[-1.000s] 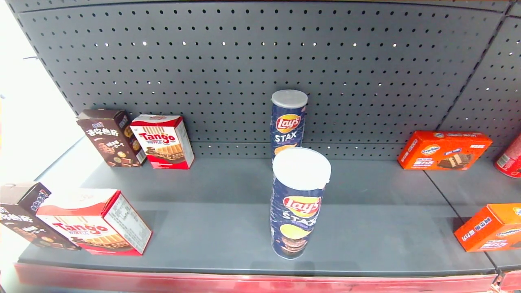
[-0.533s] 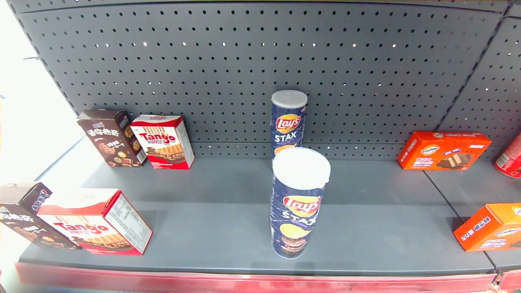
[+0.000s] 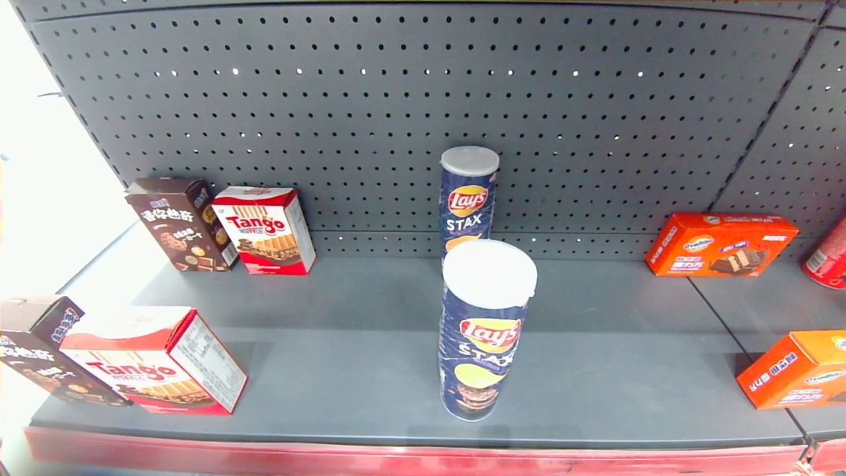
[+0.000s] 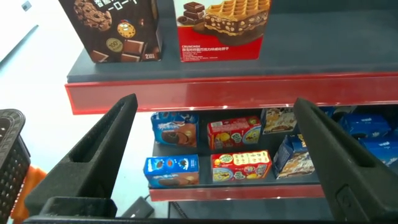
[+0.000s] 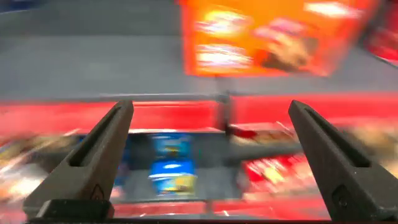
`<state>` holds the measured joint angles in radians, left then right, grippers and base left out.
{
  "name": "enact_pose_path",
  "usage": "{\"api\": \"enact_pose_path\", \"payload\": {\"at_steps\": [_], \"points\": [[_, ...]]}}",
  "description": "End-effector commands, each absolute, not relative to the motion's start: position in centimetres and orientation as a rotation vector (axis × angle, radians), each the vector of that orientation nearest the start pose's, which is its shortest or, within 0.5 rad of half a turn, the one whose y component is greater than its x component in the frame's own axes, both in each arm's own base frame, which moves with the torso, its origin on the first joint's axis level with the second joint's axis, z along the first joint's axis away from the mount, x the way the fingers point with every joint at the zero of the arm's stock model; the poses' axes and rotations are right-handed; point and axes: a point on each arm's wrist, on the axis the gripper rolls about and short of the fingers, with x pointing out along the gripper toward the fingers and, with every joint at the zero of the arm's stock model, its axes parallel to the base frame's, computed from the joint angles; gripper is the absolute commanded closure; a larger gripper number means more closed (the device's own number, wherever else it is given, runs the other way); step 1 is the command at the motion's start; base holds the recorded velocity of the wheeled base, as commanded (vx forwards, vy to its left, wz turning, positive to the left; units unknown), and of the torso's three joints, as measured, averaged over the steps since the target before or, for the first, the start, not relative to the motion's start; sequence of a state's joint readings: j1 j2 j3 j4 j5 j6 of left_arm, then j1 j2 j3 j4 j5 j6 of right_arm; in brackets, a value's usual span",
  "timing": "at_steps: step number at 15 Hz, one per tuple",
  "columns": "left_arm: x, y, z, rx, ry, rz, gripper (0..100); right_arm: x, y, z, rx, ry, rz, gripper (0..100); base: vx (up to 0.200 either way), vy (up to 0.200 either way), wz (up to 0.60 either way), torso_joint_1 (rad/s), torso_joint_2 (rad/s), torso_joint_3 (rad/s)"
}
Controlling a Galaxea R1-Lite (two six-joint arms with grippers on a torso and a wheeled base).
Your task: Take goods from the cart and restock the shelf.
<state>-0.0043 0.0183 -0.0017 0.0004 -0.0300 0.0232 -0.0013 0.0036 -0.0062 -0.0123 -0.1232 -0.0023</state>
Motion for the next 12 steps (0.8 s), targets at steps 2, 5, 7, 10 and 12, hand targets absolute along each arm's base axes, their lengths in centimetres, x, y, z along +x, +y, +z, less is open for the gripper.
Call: {"api": "enact_pose_path", "payload": {"at_steps": [2,5,7,10,12], "points": [[-2.15,-0.05,7.59,0.027,0.016,-0.032,0,-2.27,-0.07,7.61,-0.028,-0.004,-0.032,0,0.000,0.000,0.00,0.000,0.00,0.000],[-2.15,0.08,7.59,0.031,0.017,0.027,0,-2.27,-0.09,7.60,-0.001,-0.003,-0.040,0,0.000,0.000,0.00,0.000,0.00,0.000],[-2.17,0.14,7.58,0.031,0.016,0.058,0,-2.27,-0.09,7.60,-0.003,-0.003,-0.040,0,0.000,0.000,0.00,0.000,0.00,0.000],[-2.18,0.14,7.58,0.030,0.015,0.058,0,-2.27,-0.10,7.58,-0.005,-0.001,-0.035,0,0.000,0.000,0.00,0.000,0.00,0.000],[-2.18,0.10,7.58,0.026,0.014,0.037,0,-2.27,-0.09,7.60,-0.001,-0.003,-0.038,0,0.000,0.000,0.00,0.000,0.00,0.000]]}}
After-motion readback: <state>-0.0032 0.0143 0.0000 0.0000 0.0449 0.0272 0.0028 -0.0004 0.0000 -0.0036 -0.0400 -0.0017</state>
